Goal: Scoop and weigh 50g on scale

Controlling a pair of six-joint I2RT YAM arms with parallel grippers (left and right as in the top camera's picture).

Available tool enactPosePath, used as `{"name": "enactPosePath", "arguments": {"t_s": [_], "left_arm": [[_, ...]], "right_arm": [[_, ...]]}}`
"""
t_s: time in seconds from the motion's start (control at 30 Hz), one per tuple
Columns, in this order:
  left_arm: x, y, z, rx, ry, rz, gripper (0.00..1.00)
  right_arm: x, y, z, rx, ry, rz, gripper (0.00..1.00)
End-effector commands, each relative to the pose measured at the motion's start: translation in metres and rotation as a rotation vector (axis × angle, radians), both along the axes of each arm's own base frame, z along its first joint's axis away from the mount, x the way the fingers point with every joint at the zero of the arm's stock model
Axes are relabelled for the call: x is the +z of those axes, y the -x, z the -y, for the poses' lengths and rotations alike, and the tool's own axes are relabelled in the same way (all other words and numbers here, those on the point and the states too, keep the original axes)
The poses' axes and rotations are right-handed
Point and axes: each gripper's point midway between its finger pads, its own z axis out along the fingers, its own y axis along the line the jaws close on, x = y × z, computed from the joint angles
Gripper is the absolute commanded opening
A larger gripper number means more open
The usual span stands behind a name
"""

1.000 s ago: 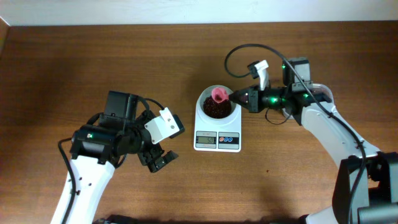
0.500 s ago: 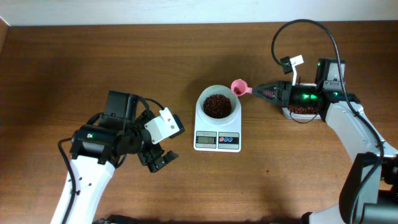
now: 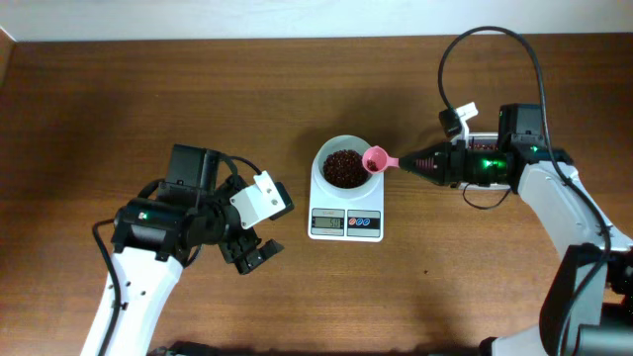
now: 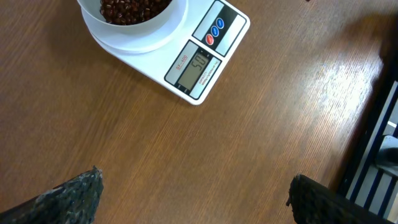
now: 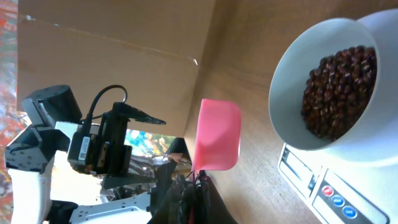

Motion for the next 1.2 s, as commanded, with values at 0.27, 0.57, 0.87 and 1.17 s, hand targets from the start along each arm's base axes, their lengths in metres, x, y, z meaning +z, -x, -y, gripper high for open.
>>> {"name": "enactPosePath", "arguments": {"t_s": [0.27,0.57,0.87,1.17], "left_arm": [[0.0,0.001,0.001,-0.011,0.006,0.003,0.99],[0.0,0.001,0.001,-0.011,0.006,0.003,0.99],[0.0,0.001,0.001,-0.011,0.006,0.003,0.99],[0.0,0.001,0.001,-0.011,0.006,0.003,0.99]], "right_arm": [[0.044,0.025,0.012,-0.035,0.009,0.079,0.04],[0.041,0.066,0.081,-0.229,0.064,0.025,0.04],[0.033,0.081,0.108,-0.304,0.111,-0.045,0.04],[0.028,0.062,0.119,-0.315,0.181,0.122,0.04]]}}
